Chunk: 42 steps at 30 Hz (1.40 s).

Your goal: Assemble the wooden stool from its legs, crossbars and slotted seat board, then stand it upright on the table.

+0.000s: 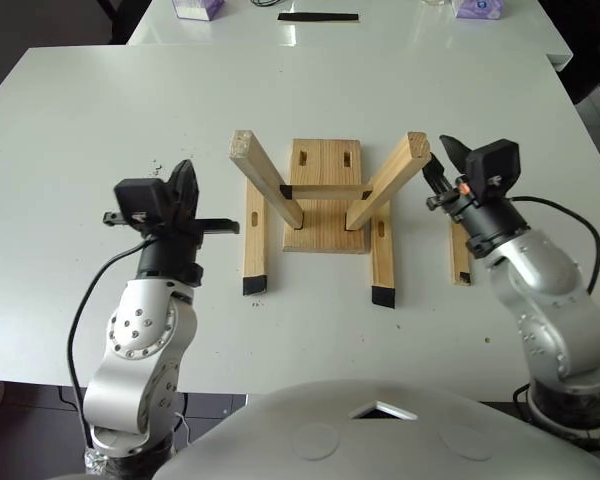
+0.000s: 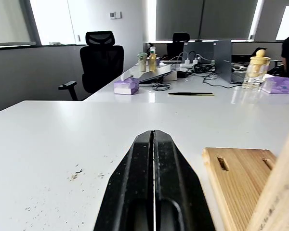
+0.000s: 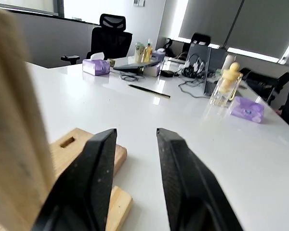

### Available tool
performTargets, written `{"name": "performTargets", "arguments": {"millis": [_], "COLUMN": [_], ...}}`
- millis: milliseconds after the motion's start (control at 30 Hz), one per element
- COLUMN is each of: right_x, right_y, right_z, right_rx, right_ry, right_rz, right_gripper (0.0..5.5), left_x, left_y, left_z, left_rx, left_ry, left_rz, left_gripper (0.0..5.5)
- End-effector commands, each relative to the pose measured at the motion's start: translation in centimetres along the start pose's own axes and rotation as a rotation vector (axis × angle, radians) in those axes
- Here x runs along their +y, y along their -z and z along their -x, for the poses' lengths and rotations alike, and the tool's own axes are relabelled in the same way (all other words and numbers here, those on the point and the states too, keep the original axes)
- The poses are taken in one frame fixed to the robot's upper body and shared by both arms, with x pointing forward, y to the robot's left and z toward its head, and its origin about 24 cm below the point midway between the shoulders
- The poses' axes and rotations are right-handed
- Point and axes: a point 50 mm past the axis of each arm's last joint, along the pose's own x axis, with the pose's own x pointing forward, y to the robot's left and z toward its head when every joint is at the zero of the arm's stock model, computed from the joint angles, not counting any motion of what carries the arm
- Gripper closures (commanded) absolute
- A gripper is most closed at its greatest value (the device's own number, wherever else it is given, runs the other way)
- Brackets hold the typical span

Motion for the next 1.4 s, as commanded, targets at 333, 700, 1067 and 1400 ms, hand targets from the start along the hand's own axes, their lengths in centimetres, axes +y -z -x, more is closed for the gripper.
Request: {"name": "performTargets", "arguments": {"millis": [333, 700, 1067, 1400], "right_x": [4.8, -3.2, 8.1, 6.5], "right_y": [-1.4, -0.8, -2.4, -0.1], "right_z": [-0.9, 0.5, 0.3, -0.5], "right_rx": [-0.010, 0.055, 0.042, 0.132], "right_ry": [0.044, 0.435, -0.198, -0.177], "right_rz": [-0.049, 0.144, -0.055, 0.035], "right_gripper": [5.47, 5.47, 5.47, 5.47], "left_x": [-4.8, 3.3, -11.1, -9.1], "left_y": [-0.4, -0.1, -1.1, -0.6], "left_z": [-0.9, 2.2, -0.3, 1.3], "left_rx": [0.014, 0.047, 0.028, 0.065], "left_ry": [0.189, -0.310, 0.591, 0.438], "left_rz": [0.024, -0.194, 0.114, 0.087], "left_gripper": [5.50, 5.50, 5.50, 5.50]}}
